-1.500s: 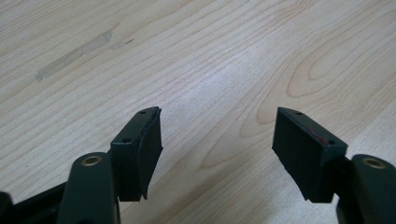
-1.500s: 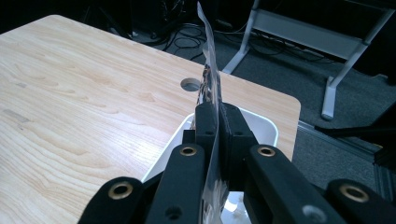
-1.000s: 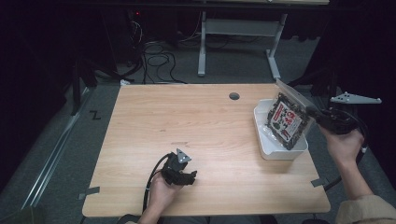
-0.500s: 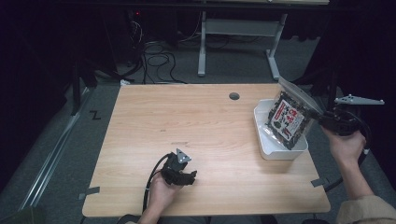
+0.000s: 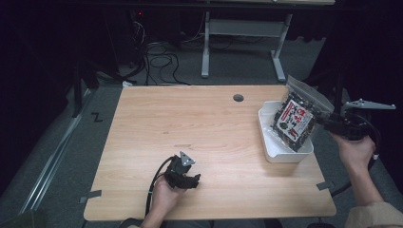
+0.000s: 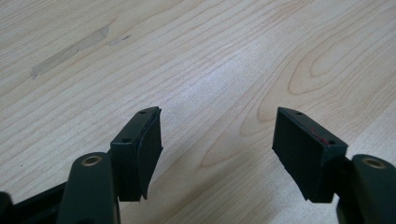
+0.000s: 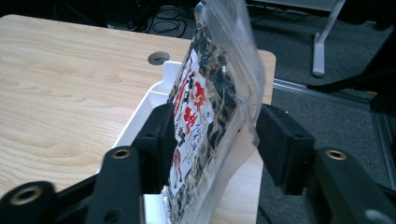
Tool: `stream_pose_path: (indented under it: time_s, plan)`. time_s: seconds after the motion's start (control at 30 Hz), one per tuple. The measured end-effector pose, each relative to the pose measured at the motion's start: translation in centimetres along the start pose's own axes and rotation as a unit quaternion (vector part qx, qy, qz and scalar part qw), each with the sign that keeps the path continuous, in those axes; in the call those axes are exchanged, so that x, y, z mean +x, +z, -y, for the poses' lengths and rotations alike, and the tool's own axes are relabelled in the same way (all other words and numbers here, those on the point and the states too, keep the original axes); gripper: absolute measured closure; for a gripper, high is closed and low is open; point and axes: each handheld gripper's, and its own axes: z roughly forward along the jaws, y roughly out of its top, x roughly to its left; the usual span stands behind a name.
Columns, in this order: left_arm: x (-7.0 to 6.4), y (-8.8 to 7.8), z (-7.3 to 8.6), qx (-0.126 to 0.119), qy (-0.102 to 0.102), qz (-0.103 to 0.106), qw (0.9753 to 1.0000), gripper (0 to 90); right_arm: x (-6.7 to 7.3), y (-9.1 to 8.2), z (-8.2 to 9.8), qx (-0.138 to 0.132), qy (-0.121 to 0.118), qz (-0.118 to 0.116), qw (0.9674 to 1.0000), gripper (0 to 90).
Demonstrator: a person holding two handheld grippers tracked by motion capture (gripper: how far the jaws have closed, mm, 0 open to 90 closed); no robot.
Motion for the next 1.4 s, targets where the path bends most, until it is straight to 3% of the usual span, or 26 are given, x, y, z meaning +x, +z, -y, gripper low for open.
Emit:
stream_pose_path:
  time_s: [0.27,0.73,1.2,1.4]
  plan:
    - [0.0,0.0,0.0,0.001,0.000,0.000,1.0000,33.1,-0.3,0.2,0.3,0.022,0.005,0.011,0.9997,42.7]
    - [0.0,-0.1,0.0,-0.002,0.000,-0.001,1.0000,33.1,-0.7,-0.2,1.2,0.014,0.018,0.011,0.9997,36.5]
    - [-0.1,0.0,0.0,-0.001,0.001,-0.001,1.0000,33.1,1.6,-2.6,2.6,-0.025,-0.023,0.009,0.9994,36.1]
    - [-0.2,-0.1,0.0,-0.003,0.003,0.000,1.0000,33.1,3.3,-2.9,3.7,-0.033,-0.048,-0.021,0.9981,35.1]
